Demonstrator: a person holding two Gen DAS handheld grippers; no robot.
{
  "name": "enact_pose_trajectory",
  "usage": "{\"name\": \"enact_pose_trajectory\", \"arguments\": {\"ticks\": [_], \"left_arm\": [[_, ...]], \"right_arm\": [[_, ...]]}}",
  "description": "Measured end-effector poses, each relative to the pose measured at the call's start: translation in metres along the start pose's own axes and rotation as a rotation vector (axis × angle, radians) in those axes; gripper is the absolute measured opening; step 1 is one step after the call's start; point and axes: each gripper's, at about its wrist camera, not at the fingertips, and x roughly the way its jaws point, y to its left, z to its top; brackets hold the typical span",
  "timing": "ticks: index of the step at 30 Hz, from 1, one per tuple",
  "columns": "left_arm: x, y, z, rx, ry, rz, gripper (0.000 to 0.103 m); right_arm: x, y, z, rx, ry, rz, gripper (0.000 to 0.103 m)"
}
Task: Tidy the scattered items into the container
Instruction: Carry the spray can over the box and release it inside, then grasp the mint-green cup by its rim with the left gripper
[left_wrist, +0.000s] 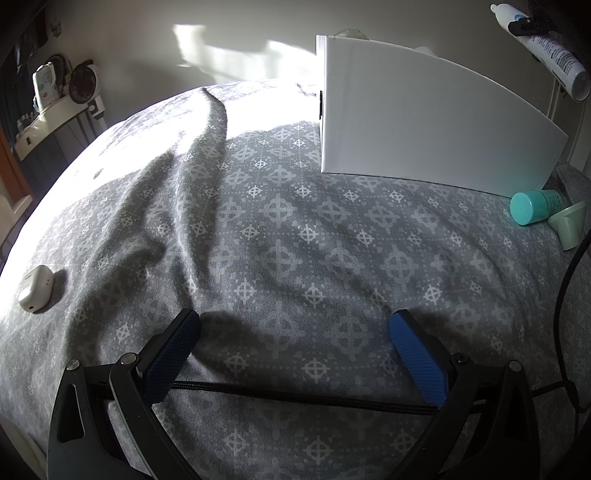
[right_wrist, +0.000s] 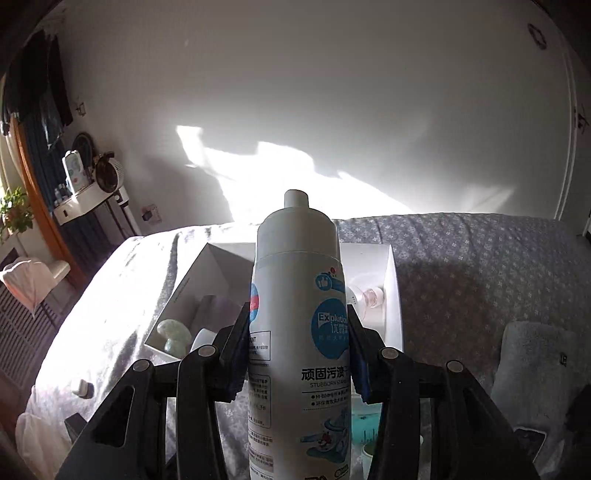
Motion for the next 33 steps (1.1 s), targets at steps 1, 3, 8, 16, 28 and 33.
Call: {"name": "enact_pose_trajectory", "arguments": {"ticks": [1,3,8,16,28,33], "left_arm": [[0.0,0.0,0.0,0.0,0.0,0.0,0.103],[0.0,0.0,0.0,0.0,0.0,0.0,0.103],[0.0,0.0,0.0,0.0,0.0,0.001,0.103],[0.0,0.0,0.0,-0.001,0.0,-0.001,0.103],[-0.005,0.005,0.005,-0.015,0.026,-0.029,0.103],[-0.042,0.002,0.025,-0.032,-0.076,-0.077,0.103]], "right_arm": [[0.01,-0.003,0.006,0.013,0.009,-0.031,0.043],[0.037,-0.007,0.007,0.03,0.029,-0.085,0.043],[0.096,0.023,-0.013,0.008,0.095,-0.158,0.043],[0.056,0.019,-0.037,-0.002,-0.05,-0.198,0.083],[0.025,0.034,-0.221,-0.379,0.205,-0.13,0.103],[0.034,0.025,-0.268,-0.371,0.233,-0.094,0.103]]}}
